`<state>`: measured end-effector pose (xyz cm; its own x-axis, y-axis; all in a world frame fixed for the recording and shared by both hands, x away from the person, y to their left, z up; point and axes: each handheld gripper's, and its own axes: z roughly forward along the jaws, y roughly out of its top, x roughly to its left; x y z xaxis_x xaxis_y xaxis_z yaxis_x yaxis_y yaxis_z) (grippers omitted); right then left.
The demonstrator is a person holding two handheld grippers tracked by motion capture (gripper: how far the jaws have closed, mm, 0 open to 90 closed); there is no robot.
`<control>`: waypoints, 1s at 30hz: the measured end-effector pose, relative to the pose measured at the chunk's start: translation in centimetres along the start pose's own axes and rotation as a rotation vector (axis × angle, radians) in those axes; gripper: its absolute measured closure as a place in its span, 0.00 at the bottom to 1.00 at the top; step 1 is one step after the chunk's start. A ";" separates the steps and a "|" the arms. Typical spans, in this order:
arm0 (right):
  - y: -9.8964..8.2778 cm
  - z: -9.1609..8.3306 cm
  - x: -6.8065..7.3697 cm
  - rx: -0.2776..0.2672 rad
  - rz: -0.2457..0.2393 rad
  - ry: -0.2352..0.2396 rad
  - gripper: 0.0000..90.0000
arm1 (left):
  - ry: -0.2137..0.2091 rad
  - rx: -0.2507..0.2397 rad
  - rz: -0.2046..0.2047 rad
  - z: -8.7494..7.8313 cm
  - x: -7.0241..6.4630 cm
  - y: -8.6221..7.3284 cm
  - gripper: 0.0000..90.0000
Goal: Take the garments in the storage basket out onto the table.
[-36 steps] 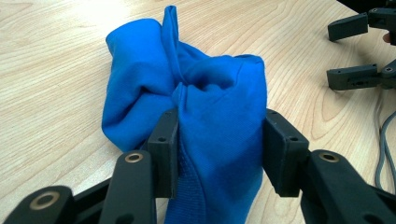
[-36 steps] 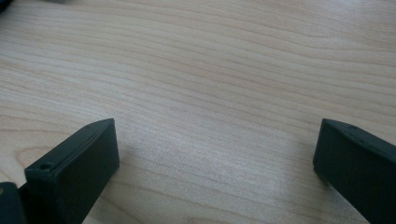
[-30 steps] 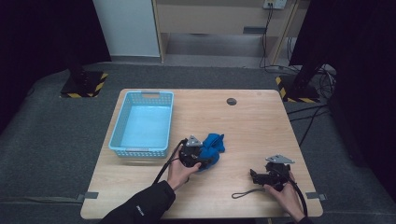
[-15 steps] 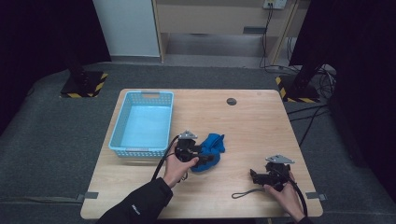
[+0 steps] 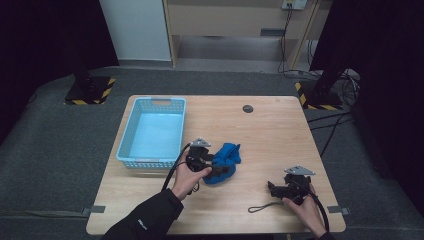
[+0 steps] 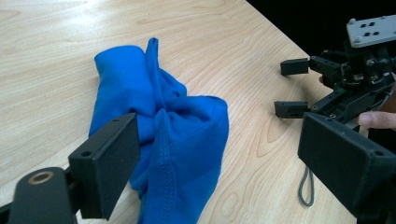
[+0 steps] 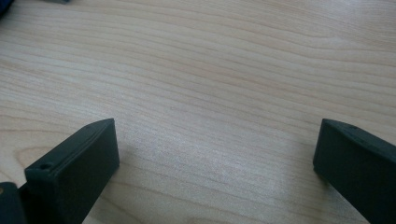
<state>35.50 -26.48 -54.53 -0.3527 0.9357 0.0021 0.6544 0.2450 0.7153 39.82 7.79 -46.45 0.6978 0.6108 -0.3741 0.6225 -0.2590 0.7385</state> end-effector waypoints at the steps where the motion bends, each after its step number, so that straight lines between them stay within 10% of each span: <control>1: 0.0 0.0 0.0 0.000 0.000 0.000 0.01 | 0.002 -0.001 0.002 -0.1 0.0 0.0 0.13; 30: 0.0 0.0 0.0 0.000 0.000 0.000 0.01 | 0.038 -0.071 0.067 -1.4 -0.4 -1.3 0.12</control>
<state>35.50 -26.48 -54.53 -0.3529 0.9357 0.0021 0.6543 0.2451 0.7154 38.22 8.92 -46.41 0.7222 0.6221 -0.3023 0.5477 -0.2474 0.7993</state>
